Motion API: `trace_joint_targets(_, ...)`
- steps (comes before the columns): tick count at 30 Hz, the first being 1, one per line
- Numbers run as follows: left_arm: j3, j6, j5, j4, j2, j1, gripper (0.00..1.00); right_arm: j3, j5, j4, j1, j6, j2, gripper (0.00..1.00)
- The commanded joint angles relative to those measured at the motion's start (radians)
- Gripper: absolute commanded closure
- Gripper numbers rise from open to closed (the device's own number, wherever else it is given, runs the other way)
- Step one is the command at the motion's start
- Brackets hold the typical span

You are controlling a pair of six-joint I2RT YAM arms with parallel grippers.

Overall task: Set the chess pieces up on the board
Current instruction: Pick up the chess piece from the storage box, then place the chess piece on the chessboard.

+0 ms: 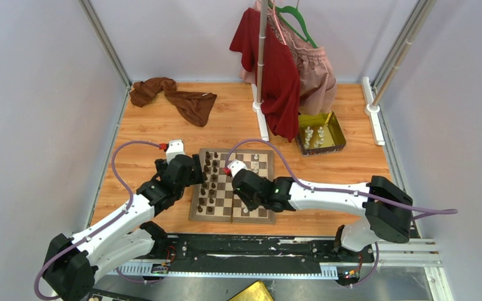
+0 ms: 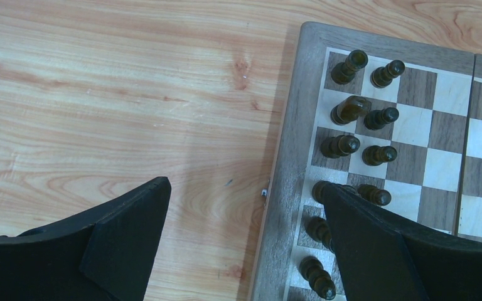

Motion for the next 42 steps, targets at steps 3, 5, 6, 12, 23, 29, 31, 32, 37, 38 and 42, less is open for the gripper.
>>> trace_joint_targets(3, -0.003, -0.020, -0.019, 0.005, -0.009, -0.009, 0.00, 0.003, 0.060, -0.046, 0.015, -0.004, -0.060, 1.00)
trace_joint_targets(5, -0.002, -0.020, -0.017, 0.007, -0.007, -0.009, 0.00, -0.007, 0.065, -0.050, 0.015, 0.000, -0.068, 1.00)
trace_joint_targets(6, -0.002, -0.020, -0.016, 0.008, -0.005, -0.008, 0.00, -0.014, 0.068, -0.051, 0.015, 0.003, -0.072, 1.00)
trace_joint_targets(12, -0.001, -0.020, -0.014, 0.011, 0.001, -0.008, 0.00, -0.037, 0.076, -0.054, 0.015, 0.011, -0.083, 1.00)
trace_joint_targets(23, 0.002, -0.020, -0.011, 0.022, 0.019, -0.008, 0.00, -0.065, 0.072, -0.047, -0.006, 0.014, -0.086, 1.00)
trace_joint_targets(29, 0.002, -0.019, -0.006, 0.029, 0.030, -0.008, 0.00, -0.085, 0.060, -0.039, -0.019, 0.014, -0.087, 1.00)
trace_joint_targets(31, 0.002, -0.019, -0.006, 0.032, 0.033, -0.008, 0.00, -0.089, 0.056, -0.036, -0.022, 0.015, -0.089, 1.00)
trace_joint_targets(32, 0.003, -0.017, -0.006, 0.033, 0.035, -0.009, 0.00, -0.091, 0.054, -0.034, -0.024, 0.016, -0.088, 1.00)
trace_joint_targets(37, 0.005, -0.017, -0.007, 0.034, 0.041, -0.008, 0.00, -0.092, 0.041, -0.028, -0.030, 0.013, -0.078, 1.00)
trace_joint_targets(38, 0.006, -0.018, -0.007, 0.035, 0.043, -0.008, 0.00, -0.092, 0.039, -0.026, -0.030, 0.011, -0.077, 1.00)
trace_joint_targets(42, 0.005, -0.017, -0.008, 0.036, 0.046, -0.008, 0.00, -0.093, 0.030, -0.021, -0.031, 0.013, -0.075, 1.00)
